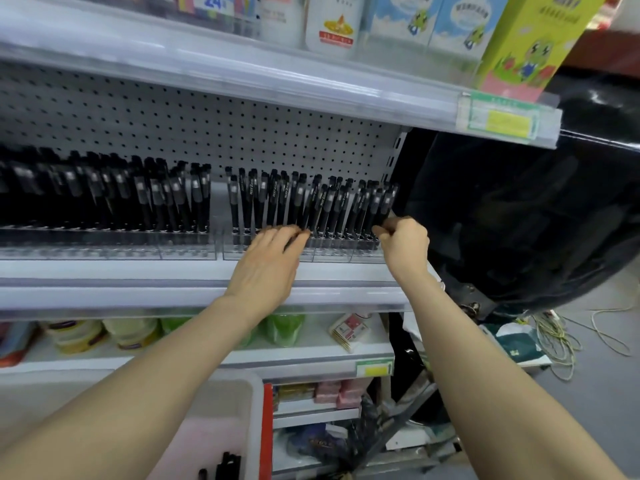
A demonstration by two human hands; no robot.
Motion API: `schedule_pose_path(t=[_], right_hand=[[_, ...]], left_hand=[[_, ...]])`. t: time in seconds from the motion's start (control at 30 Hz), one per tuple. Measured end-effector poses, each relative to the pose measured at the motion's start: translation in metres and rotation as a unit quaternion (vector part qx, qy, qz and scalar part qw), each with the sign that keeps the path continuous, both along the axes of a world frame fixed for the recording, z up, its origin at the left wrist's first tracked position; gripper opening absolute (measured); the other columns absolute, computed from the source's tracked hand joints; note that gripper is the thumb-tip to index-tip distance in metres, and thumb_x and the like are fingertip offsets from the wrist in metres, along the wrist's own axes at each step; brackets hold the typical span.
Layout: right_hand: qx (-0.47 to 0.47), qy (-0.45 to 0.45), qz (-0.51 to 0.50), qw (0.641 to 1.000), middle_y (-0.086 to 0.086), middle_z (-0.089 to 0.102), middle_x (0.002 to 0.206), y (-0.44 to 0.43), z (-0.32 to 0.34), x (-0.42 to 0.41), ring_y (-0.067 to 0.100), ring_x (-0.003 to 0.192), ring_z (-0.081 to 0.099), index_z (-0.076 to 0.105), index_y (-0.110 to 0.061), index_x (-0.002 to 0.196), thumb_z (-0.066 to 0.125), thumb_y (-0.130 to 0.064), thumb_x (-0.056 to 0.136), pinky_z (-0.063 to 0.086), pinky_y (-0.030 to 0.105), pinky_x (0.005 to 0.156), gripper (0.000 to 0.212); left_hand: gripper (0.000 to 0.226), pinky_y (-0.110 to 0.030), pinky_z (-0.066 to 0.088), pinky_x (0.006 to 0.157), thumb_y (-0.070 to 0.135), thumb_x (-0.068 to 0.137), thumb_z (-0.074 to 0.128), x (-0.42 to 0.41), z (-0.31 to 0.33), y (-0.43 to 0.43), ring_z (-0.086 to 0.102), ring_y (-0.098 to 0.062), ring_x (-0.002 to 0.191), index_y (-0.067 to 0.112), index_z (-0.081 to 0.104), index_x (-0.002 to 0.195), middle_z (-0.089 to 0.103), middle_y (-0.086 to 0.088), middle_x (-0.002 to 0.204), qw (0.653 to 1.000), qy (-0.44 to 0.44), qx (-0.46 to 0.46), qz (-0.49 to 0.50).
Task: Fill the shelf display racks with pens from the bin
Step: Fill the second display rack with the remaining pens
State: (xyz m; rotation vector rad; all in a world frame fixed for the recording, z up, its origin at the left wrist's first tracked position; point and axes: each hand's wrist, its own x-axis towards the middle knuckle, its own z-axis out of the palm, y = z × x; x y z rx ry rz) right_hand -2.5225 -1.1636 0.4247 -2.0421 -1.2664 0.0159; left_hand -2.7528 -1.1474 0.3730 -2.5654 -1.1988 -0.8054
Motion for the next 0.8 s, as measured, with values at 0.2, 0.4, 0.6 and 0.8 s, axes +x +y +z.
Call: schedule_pose_path(t=[0.2,0.4,0.6,0.8], right_hand=[[0.052,-0.037,-0.027,0.998,0.018,0.063,0.106,-0.039,0.005,-0.037,0.031,0.092,0.060,0.065,0.001,0.113,0.059,-0.013,0.095,0.047,0.039,0.079,0.023],[0.074,0.004,0.054,0.996,0.011,0.072,0.101,-0.080,-0.030,-0.136,0.027,0.093,0.066,0.072,-0.008,0.109,0.061,-0.017,0.093,0.051,0.040,0.086,0.021],[0.025,0.030,0.135,0.990,0.007,0.074,0.089,-0.127,-0.091,-0.243,0.019,0.080,0.064,0.075,-0.008,0.092,0.063,-0.009,0.089,0.040,0.024,0.069,0.013],[-0.224,0.078,0.180,0.955,-0.001,0.065,0.069,-0.159,-0.153,-0.296,0.015,0.068,0.060,0.066,-0.015,0.071,0.070,-0.018,0.080,0.046,0.027,0.066,0.010]], left_hand=[[0.052,-0.037,0.030,0.112,0.017,0.095,0.057,-0.044,-0.004,-0.032,0.036,-0.026,0.137,0.013,0.043,0.146,0.043,-0.007,0.146,0.999,-0.037,-0.031,-0.013],[0.037,-0.039,0.045,0.094,0.017,0.094,0.057,-0.123,-0.041,-0.066,0.051,-0.028,0.114,0.013,0.059,0.130,0.056,-0.007,0.127,0.995,-0.085,-0.057,-0.008],[0.045,-0.041,0.048,0.089,0.032,0.089,0.041,-0.202,-0.096,-0.095,0.056,-0.034,0.103,0.012,0.065,0.122,0.060,-0.010,0.118,0.993,-0.063,-0.100,0.027],[0.050,-0.046,0.030,0.107,0.026,0.090,0.041,-0.244,-0.123,-0.102,0.049,-0.038,0.115,0.018,0.053,0.138,0.054,-0.014,0.128,0.993,-0.022,-0.113,0.028]])
